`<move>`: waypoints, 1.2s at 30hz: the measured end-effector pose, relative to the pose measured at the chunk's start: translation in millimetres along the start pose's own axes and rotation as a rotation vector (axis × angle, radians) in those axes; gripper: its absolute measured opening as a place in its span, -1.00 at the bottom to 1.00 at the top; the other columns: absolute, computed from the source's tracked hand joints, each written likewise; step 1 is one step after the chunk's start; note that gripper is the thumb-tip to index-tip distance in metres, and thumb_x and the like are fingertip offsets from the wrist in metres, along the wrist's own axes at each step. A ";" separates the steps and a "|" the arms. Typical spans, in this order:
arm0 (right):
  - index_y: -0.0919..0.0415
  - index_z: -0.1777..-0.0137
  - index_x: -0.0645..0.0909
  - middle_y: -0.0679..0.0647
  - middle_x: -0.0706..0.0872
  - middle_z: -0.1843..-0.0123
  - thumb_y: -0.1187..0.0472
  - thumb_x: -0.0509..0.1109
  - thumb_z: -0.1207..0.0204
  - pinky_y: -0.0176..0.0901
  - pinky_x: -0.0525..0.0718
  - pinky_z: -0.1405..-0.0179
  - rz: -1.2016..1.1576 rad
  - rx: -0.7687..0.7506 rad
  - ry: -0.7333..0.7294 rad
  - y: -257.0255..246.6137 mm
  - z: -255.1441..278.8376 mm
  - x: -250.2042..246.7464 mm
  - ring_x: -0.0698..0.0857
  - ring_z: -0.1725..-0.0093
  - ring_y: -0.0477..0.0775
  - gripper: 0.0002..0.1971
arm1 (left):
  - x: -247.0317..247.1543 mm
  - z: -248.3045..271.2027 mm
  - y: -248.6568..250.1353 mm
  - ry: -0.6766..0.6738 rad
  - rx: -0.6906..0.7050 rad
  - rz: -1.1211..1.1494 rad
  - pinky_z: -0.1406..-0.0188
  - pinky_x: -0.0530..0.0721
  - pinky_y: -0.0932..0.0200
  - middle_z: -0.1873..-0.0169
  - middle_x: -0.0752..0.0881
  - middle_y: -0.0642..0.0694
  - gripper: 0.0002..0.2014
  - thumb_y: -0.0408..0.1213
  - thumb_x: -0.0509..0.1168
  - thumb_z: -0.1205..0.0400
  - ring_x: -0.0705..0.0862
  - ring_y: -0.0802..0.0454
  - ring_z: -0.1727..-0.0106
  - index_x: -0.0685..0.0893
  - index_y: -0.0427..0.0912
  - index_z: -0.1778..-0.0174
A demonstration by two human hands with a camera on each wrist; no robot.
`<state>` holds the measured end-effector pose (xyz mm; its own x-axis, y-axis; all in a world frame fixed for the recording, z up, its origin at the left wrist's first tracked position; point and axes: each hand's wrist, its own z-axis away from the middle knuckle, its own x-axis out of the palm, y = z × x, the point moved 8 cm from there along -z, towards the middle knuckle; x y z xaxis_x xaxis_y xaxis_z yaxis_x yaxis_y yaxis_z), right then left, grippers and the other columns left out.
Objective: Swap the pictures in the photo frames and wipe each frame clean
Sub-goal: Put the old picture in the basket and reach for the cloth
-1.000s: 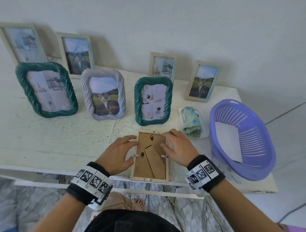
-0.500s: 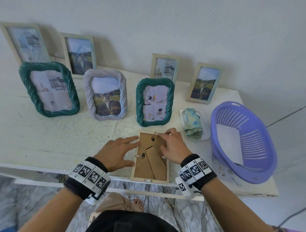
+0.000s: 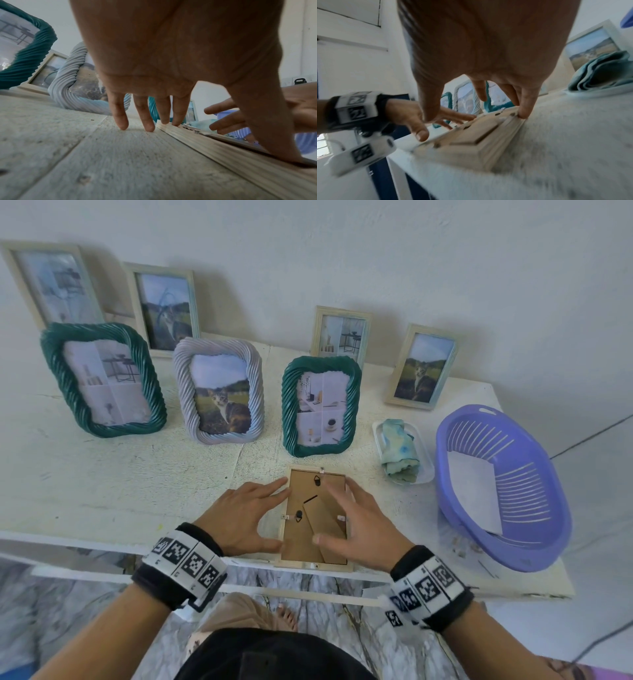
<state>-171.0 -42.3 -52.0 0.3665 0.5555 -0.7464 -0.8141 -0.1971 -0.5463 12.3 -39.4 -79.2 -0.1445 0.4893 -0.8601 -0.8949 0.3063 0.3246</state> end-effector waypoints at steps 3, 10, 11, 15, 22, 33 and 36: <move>-0.35 -0.63 -0.25 0.10 -0.36 -0.71 -0.45 0.43 -0.29 0.22 0.14 -0.63 0.068 0.019 -0.058 -2.2 16.0 23.7 -0.28 -0.70 0.09 0.09 | 2.5 1.6 1.2 -0.006 -0.006 -0.002 -0.57 0.24 -0.13 -0.62 -0.26 0.36 0.18 0.60 0.02 -0.17 0.06 0.10 -0.64 -0.12 0.16 -0.71; -0.28 -0.66 -0.18 0.16 -0.42 -0.69 -0.39 0.39 -0.39 0.08 0.03 -0.64 0.119 -0.007 0.030 4.1 15.2 36.7 -0.38 -0.68 0.11 0.00 | 3.0 1.3 2.6 -0.014 -0.022 0.022 -0.57 0.20 -0.10 -0.64 -0.21 0.35 0.20 0.59 0.17 -0.19 0.06 0.08 -0.64 -0.11 0.15 -0.71; -0.27 -0.66 -0.16 0.15 -0.42 -0.70 -0.40 0.38 -0.38 0.08 0.02 -0.64 0.109 -0.003 0.040 3.8 14.9 36.4 -0.38 -0.68 0.11 -0.01 | 2.8 1.2 3.1 -0.010 -0.023 0.028 -0.56 0.20 -0.09 -0.64 -0.20 0.35 0.18 0.54 0.27 -0.26 0.06 0.08 -0.64 -0.11 0.15 -0.71; -0.28 -0.66 -0.10 0.14 -0.41 -0.70 -0.35 0.37 -0.42 0.06 -0.05 -0.64 0.078 0.013 0.083 2.4 14.3 38.2 -0.37 -0.68 0.10 -0.07 | 0.7 2.3 5.0 0.006 -0.027 0.023 -0.56 0.18 -0.08 -0.65 -0.20 0.34 0.14 0.44 0.37 -0.35 0.05 0.08 -0.64 -0.13 0.15 -0.70; -0.21 -0.65 -0.01 0.10 -0.29 -0.73 -0.24 0.30 -0.52 -0.01 -0.07 -0.63 0.041 0.014 0.177 3.6 11.5 35.1 -0.26 -0.69 0.08 -0.22 | 0.9 2.0 5.0 0.005 -0.035 0.024 -0.57 0.20 -0.09 -0.61 -0.24 0.37 0.15 0.47 0.35 -0.33 0.05 0.08 -0.64 -0.13 0.15 -0.70; -0.18 -0.64 0.12 -0.01 0.07 -0.72 -0.15 0.32 -0.58 -0.03 0.16 -0.63 -0.229 0.003 0.236 2.7 16.0 18.1 0.03 -0.68 -0.07 -0.32 | -8.4 8.0 15.5 0.194 -0.089 0.724 -0.51 0.36 0.05 -0.53 0.43 0.13 -0.02 0.59 0.19 -0.25 0.39 0.16 -0.53 0.26 0.28 -0.60; -0.13 -0.60 0.24 -0.24 0.37 -0.54 -0.19 0.35 -0.57 -0.09 0.37 -0.55 -0.460 -0.001 0.257 5.1 16.3 3.5 0.35 -0.51 -0.28 -0.36 | -30.1 12.0 12.9 0.417 -0.120 1.007 -0.36 0.56 0.07 -0.35 0.63 0.15 -0.28 0.46 0.28 -0.40 0.61 0.22 -0.33 0.48 0.22 -0.44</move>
<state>-181.2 -28.2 -51.2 0.7843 0.3692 -0.4985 -0.5428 0.0194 -0.8396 10.1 -40.4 -44.4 -0.9437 0.1494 -0.2951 -0.3187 -0.1719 0.9321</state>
